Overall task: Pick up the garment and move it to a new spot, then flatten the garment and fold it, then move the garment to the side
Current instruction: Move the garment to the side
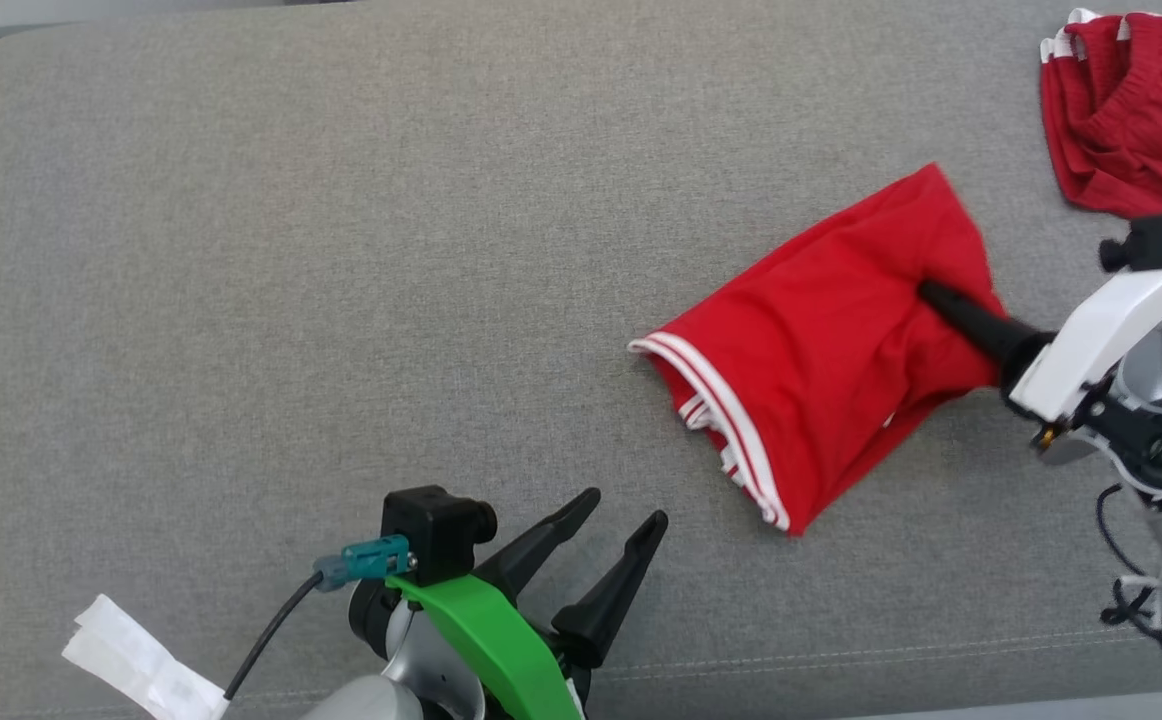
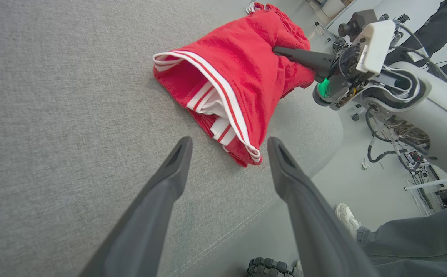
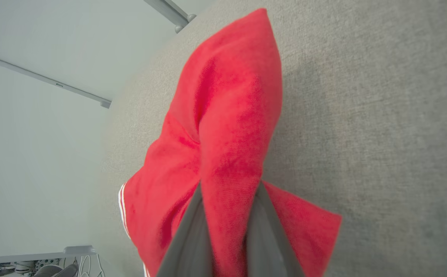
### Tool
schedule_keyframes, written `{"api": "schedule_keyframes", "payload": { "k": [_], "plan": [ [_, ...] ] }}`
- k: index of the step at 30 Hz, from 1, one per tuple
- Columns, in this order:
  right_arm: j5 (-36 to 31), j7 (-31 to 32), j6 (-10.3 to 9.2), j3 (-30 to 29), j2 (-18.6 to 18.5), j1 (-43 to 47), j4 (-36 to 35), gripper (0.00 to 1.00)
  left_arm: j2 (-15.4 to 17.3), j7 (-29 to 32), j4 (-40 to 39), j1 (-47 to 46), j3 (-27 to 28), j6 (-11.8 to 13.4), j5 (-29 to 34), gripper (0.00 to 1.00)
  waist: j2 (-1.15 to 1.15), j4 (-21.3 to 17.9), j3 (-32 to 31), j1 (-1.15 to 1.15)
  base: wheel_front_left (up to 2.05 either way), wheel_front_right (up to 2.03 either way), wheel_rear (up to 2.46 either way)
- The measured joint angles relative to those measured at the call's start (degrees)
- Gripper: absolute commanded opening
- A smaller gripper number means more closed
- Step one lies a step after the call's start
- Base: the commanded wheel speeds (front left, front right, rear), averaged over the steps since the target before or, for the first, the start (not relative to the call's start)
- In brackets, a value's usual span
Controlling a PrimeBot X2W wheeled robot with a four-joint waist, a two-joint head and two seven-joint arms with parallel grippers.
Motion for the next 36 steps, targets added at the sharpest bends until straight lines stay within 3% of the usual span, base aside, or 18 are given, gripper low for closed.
{"api": "schedule_keyframes", "payload": {
  "k": [7, 17, 27, 36],
  "plan": [
    [-3.81, 0.76, -0.16, -3.2, -7.15, -8.18, 0.55, 0.0, 0.8, 0.0, -0.78, -1.5, 0.45, 0.48, 1.85, 1.0, 0.0, 2.57, 2.21, 0.0, 0.0, 0.0, 0.0],
    [-3.82, 1.22, -4.31, -8.71, -11.5, -16.99, 1.8, 0.0, 0.9, -0.44, -1.51, -1.72, 0.88, 0.51, 2.43, 1.0, 0.0, 7.13, 6.37, 0.0, 0.0, 0.0, 0.0],
    [-3.79, 1.43, -6.3, -10.79, -12.69, -21.21, 3.15, 0.0, 2.38, -1.22, -2.37, -1.66, 3.64, 0.69, 2.57, 1.0, 0.0, 8.92, 11.65, 0.0, 0.0, 0.0, 0.0],
    [-2.34, 1.05, -6.23, -12.12, -12.13, -21.86, 4.75, 0.0, 4.37, -1.44, -2.94, -1.63, 5.83, 0.91, 3.45, 1.0, 0.0, 5.14, 14.12, 0.0, 0.0, 0.0, 0.0]
  ]
}}
